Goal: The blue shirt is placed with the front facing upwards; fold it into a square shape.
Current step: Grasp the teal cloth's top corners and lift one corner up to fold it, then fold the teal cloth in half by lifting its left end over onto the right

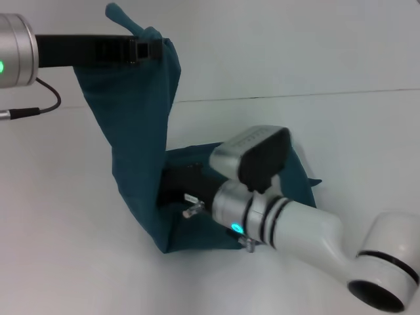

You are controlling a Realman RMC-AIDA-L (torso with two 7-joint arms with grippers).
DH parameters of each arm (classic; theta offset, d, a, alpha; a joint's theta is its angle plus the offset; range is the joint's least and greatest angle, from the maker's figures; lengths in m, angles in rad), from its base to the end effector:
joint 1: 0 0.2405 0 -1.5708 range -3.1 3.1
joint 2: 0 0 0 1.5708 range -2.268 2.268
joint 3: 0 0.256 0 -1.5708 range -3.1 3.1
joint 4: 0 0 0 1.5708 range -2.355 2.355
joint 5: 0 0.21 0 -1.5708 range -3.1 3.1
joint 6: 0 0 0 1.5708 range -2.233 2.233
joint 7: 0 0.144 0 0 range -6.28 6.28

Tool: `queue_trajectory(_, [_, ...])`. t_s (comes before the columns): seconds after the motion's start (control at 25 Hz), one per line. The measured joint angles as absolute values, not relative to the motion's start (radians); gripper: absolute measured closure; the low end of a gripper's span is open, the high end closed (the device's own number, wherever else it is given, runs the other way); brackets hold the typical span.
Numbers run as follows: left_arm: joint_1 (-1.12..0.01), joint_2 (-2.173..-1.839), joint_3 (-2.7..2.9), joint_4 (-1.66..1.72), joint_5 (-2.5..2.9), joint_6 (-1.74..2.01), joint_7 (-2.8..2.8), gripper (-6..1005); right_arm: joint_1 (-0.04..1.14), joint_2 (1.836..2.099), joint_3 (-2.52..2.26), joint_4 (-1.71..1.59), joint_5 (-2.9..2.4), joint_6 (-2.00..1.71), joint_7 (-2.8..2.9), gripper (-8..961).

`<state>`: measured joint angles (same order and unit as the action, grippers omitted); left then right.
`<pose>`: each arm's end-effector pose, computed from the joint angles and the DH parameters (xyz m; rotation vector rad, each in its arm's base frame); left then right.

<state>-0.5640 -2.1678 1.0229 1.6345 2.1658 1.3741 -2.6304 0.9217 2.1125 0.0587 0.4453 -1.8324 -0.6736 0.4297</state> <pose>-0.0929 0.3760 0.0827 -2.3883 -0.9564 -0.6246 0.1535 0.3612 -0.1688 -2.3595 0.8070 0.7277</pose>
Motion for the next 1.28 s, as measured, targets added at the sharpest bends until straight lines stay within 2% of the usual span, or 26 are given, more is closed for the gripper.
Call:
queue_trajectory(0.16, [-0.561, -2.168, 1.033, 1.619, 2.165, 1.366, -2.626, 964, 0.792, 2.097, 0.092, 0.419, -1.833, -0.791, 0.436, 952])
queue_trajectory(0.4, [-0.562, -2.171, 1.075, 1.561, 2.133, 1.322, -2.604, 964, 0.601, 2.09, 0.19, 0.238, -1.822, -1.078, 0.519, 952])
queue_trajectory(0.76, [-0.572, -2.172, 1.229, 1.375, 2.08, 1.139, -2.584, 964, 0.547, 2.087, 0.273, -0.034, -1.808, -1.139, 0.767, 952])
queue_trajectory(1.28, [-0.639, -2.175, 1.569, 1.033, 1.876, 0.712, -2.482, 965, 0.529, 2.086, 0.271, -0.095, -1.784, -1.136, 0.814, 952])
